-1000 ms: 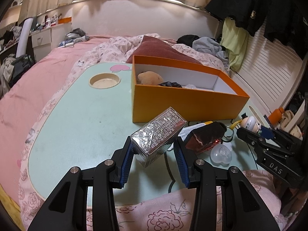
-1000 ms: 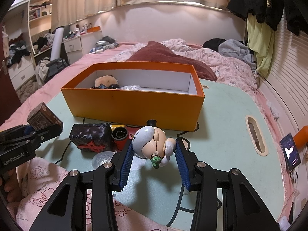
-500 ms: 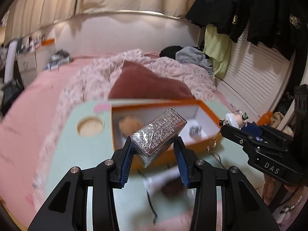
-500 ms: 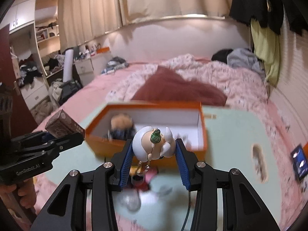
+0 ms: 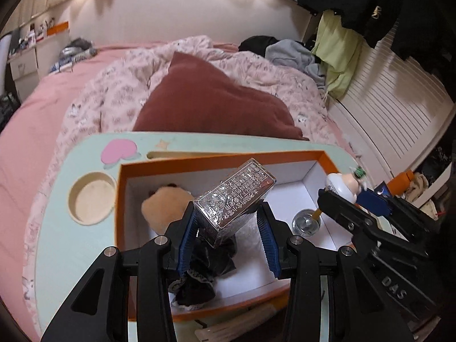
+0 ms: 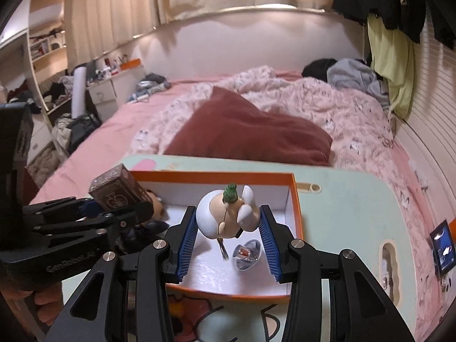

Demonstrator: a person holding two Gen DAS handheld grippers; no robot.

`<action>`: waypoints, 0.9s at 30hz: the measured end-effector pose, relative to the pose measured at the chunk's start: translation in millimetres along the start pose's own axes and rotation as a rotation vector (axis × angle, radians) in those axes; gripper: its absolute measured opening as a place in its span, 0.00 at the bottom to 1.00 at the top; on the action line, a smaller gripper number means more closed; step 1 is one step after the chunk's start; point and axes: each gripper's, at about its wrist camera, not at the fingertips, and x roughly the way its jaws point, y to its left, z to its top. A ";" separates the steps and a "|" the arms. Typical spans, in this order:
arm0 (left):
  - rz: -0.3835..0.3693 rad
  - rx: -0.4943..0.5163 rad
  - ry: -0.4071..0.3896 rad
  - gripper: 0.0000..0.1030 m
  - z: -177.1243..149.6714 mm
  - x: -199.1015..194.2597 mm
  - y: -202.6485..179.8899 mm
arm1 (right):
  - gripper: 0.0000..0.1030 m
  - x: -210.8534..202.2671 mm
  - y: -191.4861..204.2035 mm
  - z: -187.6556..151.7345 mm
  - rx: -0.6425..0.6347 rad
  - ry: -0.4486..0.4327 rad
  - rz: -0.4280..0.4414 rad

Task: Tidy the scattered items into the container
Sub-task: 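Carry the card box and duck into the orange box and open both tools, then pull both open tools back from the box toward the remaining items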

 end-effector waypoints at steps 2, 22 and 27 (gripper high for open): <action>0.003 -0.017 0.005 0.54 2.7 1.4 1.4 | 0.41 4.4 -4.2 2.9 0.017 0.001 -0.010; 0.066 0.136 0.007 0.72 -113.3 -71.3 -8.4 | 0.62 -54.2 0.5 -92.0 -0.022 0.151 -0.027; 0.185 0.134 0.028 0.72 -146.4 -53.2 4.3 | 0.62 -46.1 -10.2 -120.6 0.003 0.223 -0.058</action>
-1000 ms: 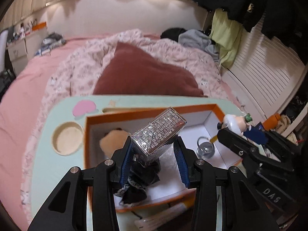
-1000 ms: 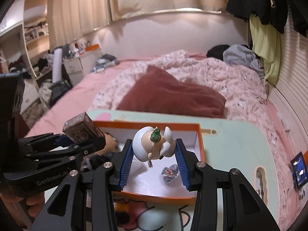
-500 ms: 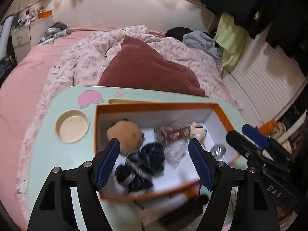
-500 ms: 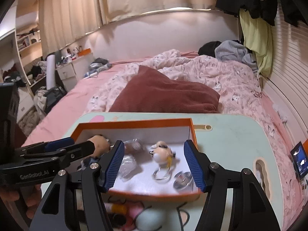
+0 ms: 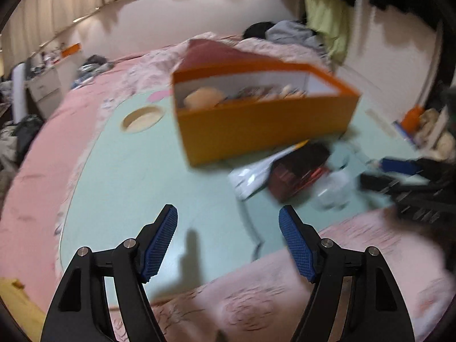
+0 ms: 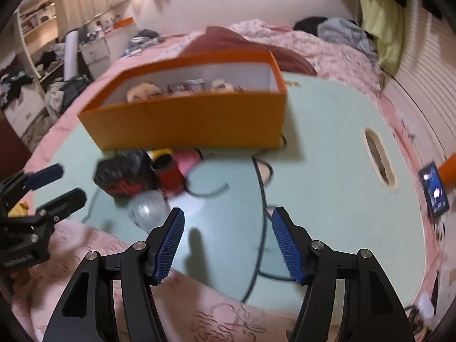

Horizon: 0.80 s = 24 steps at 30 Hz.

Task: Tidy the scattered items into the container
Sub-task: 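Pull both open tools back from the box toward the remaining items, then grasp the dark red-black pouch with the left tool while the right tool grasps the clear heart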

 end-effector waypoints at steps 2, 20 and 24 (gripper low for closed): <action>-0.016 -0.017 0.013 0.74 0.8 5.3 2.1 | 0.62 2.9 -1.7 -1.3 0.007 0.006 -0.019; -0.111 -0.010 -0.039 0.87 -3.9 2.0 1.6 | 0.94 12.9 13.9 -7.1 -0.091 0.043 -0.021; -0.180 0.087 -0.163 0.83 7.5 -23.4 -15.4 | 0.95 12.7 14.8 -6.4 -0.092 0.041 -0.019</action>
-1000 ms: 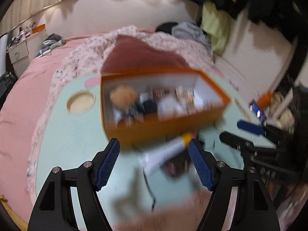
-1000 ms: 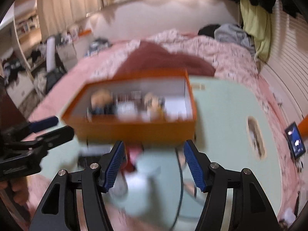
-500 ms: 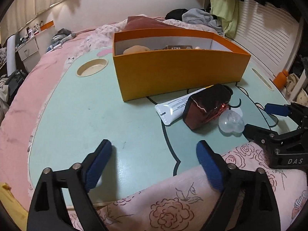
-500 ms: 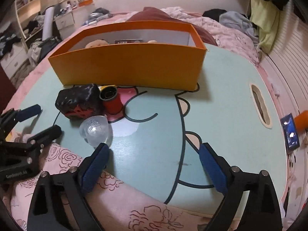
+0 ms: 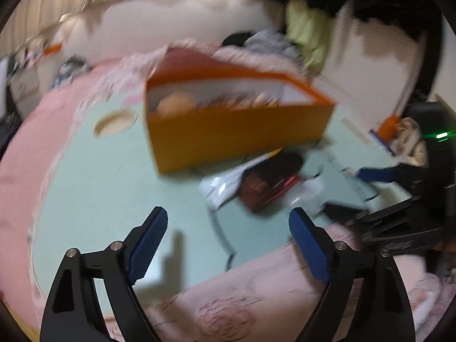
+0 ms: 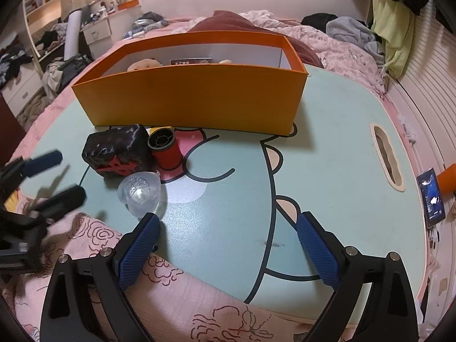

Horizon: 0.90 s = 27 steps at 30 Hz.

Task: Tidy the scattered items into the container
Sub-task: 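Grasp the dark red-black pouch with the left tool while the right tool grasps the clear heart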

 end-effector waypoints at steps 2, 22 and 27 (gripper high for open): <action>-0.003 0.071 -0.034 0.80 9.5 -0.9 -11.2 | 0.95 0.0 0.2 0.3 0.000 -0.001 0.000; -0.141 0.015 -0.072 0.29 18.1 -9.1 -2.1 | 0.95 0.0 2.3 0.9 -0.003 -0.008 0.001; -0.006 -0.054 -0.031 0.29 -2.7 -19.4 12.4 | 0.83 -8.2 -1.9 1.2 0.030 -0.056 0.065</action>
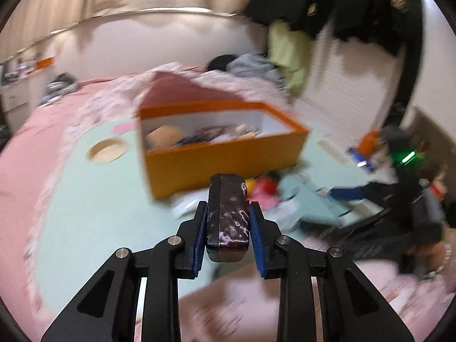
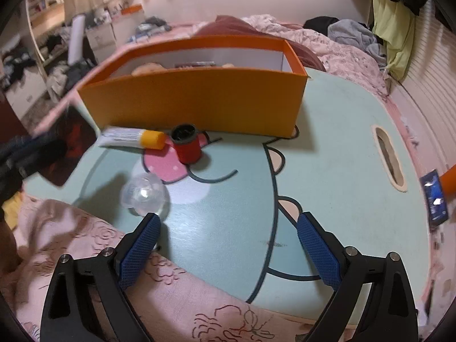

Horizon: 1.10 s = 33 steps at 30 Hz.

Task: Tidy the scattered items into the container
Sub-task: 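Grasp the dark red-black pouch with the left tool while the right tool grasps the clear heart, then lift the pouch and clear heart up off the tray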

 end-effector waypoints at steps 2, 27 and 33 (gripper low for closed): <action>0.007 -0.006 0.025 0.29 -3.3 4.4 1.7 | 0.72 -6.2 -3.1 1.0 0.030 -0.032 0.030; 0.052 -0.045 0.056 0.29 -15.7 24.1 5.0 | 0.35 12.1 61.1 27.0 -0.188 -0.094 0.093; 0.014 0.005 -0.003 0.29 -14.5 12.3 -6.9 | 0.35 1.0 66.5 19.3 -0.226 -0.159 0.029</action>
